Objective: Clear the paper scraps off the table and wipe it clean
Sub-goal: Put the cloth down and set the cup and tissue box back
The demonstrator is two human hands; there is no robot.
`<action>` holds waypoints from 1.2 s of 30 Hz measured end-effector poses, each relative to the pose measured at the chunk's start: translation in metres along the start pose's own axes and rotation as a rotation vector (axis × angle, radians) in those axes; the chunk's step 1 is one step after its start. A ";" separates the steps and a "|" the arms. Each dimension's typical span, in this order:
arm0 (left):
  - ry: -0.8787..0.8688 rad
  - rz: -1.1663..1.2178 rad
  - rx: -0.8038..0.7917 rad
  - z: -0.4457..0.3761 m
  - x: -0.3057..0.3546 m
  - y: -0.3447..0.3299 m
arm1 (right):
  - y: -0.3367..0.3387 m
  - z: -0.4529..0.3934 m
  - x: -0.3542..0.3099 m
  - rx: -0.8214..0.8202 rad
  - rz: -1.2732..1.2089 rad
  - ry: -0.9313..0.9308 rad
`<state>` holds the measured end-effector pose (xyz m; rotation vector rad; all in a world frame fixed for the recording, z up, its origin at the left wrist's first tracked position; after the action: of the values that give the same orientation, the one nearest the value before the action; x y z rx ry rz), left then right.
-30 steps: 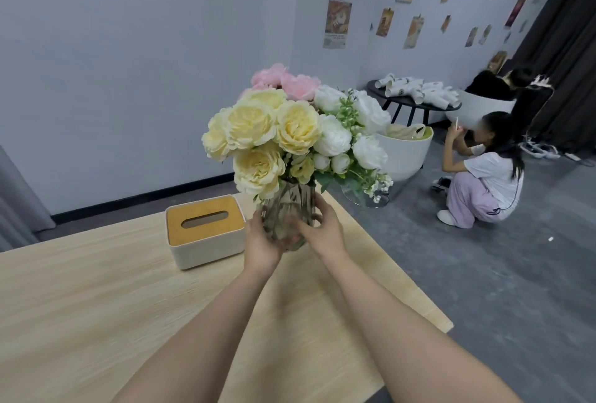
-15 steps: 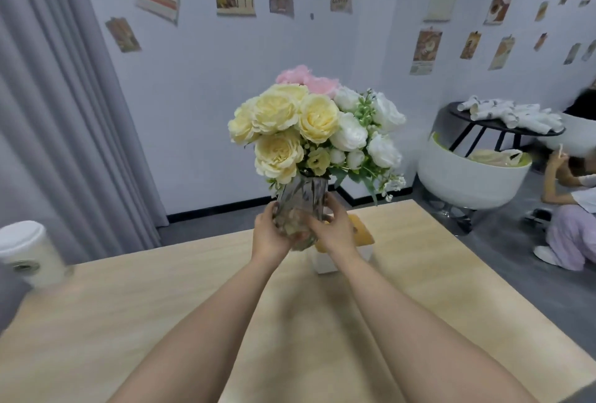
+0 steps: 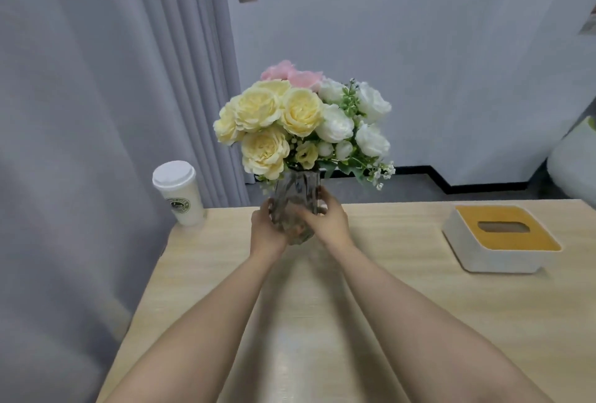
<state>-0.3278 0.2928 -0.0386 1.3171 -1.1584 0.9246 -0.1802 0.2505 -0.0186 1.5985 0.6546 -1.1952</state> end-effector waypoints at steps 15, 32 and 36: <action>0.138 0.021 0.117 -0.077 -0.148 0.098 | -0.157 -0.049 0.010 -0.097 0.013 0.016; 0.164 -0.017 0.124 -0.087 -0.157 0.106 | -0.172 -0.057 0.007 -0.102 0.064 0.042; 0.174 -0.087 0.084 -0.079 -0.147 0.110 | -0.169 -0.051 0.004 -0.119 0.053 0.050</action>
<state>-0.4580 0.3966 -0.1483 1.3154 -0.9303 1.0122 -0.3023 0.3572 -0.0874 1.5400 0.6981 -1.0610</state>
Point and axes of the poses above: each hand's wrist, its own z-axis away from the middle knuckle, its own y-axis out of the back of the hand, x = y × z, the point moved 10 cm from there along -z, towards the middle knuckle, and after that the axes turned 7 degrees about z, right-handed, at the moved point
